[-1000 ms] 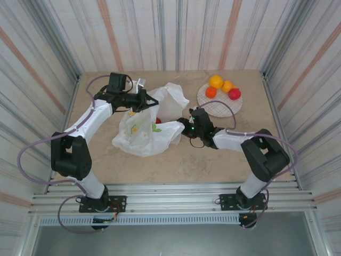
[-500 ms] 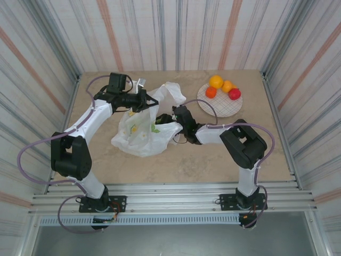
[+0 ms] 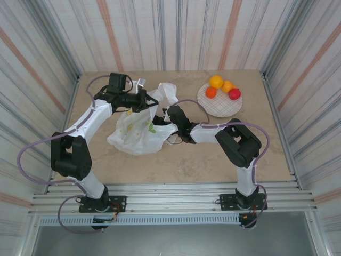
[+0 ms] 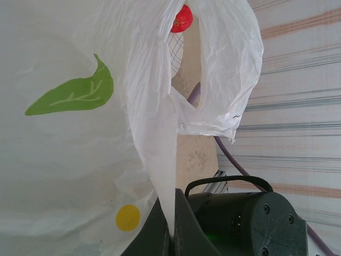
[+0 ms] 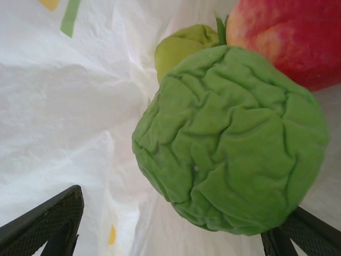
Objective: Place the fruits into the plastic bag
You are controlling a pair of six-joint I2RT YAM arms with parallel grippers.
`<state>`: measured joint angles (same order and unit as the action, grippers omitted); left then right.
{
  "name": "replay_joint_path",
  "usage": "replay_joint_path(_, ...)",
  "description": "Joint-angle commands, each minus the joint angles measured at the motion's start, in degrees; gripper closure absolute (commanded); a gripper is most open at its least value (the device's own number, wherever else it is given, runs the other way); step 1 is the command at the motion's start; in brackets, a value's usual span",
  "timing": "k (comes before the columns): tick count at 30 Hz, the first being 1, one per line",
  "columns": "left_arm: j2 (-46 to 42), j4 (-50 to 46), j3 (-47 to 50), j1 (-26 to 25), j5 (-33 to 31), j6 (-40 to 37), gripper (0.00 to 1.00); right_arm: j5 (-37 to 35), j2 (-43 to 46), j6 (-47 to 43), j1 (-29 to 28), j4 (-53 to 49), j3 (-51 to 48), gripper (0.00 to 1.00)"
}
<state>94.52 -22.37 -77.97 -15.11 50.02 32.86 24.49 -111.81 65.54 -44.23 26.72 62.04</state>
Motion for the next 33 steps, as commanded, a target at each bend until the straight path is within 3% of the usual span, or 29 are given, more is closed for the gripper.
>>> replay_joint_path(1,-1.9,0.7,0.5,-0.3,1.6,0.3,1.00,1.8,0.6,-3.0,0.1,-3.4,1.4,0.13)
replay_joint_path(11,-1.8,0.7,0.5,-0.2,1.7,0.3,1.00,-1.7,4.9,-6.3,3.1,-10.6,-2.3,0.00)
replay_joint_path(23,-1.7,0.4,0.4,0.1,1.3,0.0,1.00,-4.0,12.0,-10.2,6.4,-14.1,-9.3,0.00)
replay_joint_path(28,-1.7,0.2,0.4,0.3,1.1,-0.3,1.00,-2.9,18.3,-16.9,8.6,-11.4,-15.1,0.02)
replay_joint_path(33,-1.6,0.0,0.5,0.4,0.9,-0.3,1.00,-5.3,25.8,-23.3,11.5,-16.6,-18.9,0.03)
